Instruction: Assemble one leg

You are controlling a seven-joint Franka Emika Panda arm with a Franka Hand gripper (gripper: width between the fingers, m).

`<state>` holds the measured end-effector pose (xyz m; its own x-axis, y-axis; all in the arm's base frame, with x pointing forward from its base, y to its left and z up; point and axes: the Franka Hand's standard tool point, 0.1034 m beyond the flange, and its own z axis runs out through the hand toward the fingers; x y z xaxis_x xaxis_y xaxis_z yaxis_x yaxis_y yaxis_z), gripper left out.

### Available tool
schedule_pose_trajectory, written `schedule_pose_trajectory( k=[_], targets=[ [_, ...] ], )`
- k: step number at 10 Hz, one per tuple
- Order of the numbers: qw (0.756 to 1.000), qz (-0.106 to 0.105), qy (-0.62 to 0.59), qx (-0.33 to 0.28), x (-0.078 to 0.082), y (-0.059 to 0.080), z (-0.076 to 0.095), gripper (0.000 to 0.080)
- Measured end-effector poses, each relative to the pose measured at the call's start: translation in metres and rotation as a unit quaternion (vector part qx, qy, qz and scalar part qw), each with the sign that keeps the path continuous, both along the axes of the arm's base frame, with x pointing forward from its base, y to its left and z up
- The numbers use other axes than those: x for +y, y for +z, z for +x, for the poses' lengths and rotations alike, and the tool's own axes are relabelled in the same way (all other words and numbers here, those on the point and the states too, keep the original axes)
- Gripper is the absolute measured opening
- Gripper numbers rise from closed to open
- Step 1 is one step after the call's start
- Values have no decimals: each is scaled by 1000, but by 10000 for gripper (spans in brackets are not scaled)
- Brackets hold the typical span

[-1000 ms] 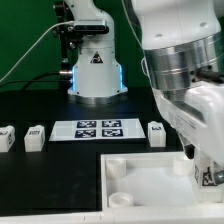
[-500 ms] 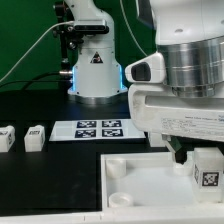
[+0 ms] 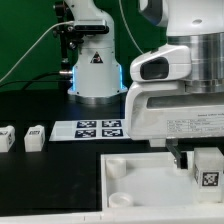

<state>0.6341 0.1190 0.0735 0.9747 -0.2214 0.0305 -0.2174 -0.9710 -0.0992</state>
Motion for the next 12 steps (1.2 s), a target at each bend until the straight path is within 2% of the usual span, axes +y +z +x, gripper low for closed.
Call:
schedule_pose_trajectory(
  k=[1, 2, 4, 8, 11, 12],
  targets=[
    [1000, 2, -13, 1, 1, 0, 0, 403],
    [997, 4, -75, 9, -1, -1, -1, 303],
    [993, 2, -118, 13, -5, -1, -2, 304],
    [964, -13, -264, 32, -27, -1, -4, 305],
    [960, -20, -276, 28, -31, 0, -5, 311],
    [960, -19, -277, 29, -31, -1, -5, 421]
  ],
)
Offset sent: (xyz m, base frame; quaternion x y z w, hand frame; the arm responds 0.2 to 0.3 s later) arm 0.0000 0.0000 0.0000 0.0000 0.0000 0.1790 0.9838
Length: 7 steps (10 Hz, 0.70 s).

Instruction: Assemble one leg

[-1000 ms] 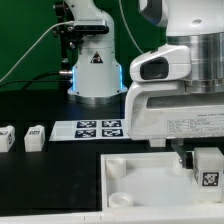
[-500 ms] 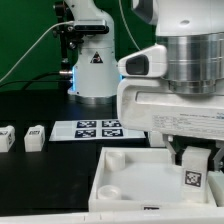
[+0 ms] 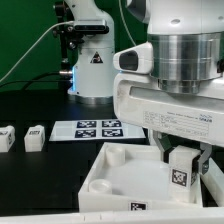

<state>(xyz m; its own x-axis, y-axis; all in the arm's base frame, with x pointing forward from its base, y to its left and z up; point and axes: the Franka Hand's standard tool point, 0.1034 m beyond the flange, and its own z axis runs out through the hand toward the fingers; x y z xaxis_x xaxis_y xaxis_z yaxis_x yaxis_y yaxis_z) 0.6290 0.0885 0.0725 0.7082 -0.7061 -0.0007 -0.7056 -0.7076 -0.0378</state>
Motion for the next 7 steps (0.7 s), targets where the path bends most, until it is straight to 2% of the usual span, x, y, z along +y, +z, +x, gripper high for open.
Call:
schedule_pose_trajectory(
  k=[1, 2, 3, 5, 7],
  targets=[
    [1000, 0, 0, 0, 0, 0, 0, 421],
    [1000, 0, 0, 0, 0, -1, 0, 565],
    [1000, 0, 0, 1, 0, -1, 0, 631],
    [1000, 3, 0, -2, 3, 3, 0, 645],
    [1000, 13, -2, -8, 7, 18, -1, 648]
  ],
)
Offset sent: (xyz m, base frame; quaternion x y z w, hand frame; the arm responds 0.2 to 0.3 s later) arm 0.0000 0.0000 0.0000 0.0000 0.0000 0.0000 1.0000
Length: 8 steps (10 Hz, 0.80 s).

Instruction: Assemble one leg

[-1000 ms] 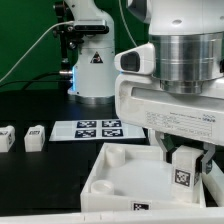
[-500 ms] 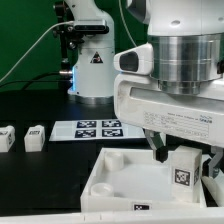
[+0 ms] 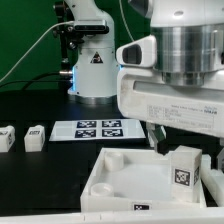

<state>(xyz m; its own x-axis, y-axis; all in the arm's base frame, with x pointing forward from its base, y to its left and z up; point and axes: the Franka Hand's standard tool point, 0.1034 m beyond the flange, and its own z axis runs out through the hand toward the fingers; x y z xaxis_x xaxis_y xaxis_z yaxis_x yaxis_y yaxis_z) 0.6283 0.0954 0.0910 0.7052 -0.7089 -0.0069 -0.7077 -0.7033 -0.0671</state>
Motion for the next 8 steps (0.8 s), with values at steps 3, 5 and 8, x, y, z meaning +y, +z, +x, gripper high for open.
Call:
schedule_pose_trajectory(
  k=[3, 5, 8],
  targets=[
    [1000, 3, 1, -6, 3, 12, -1, 649],
    [1000, 3, 1, -6, 3, 12, -1, 649],
    [1000, 3, 1, -6, 3, 12, -1, 649]
  ],
)
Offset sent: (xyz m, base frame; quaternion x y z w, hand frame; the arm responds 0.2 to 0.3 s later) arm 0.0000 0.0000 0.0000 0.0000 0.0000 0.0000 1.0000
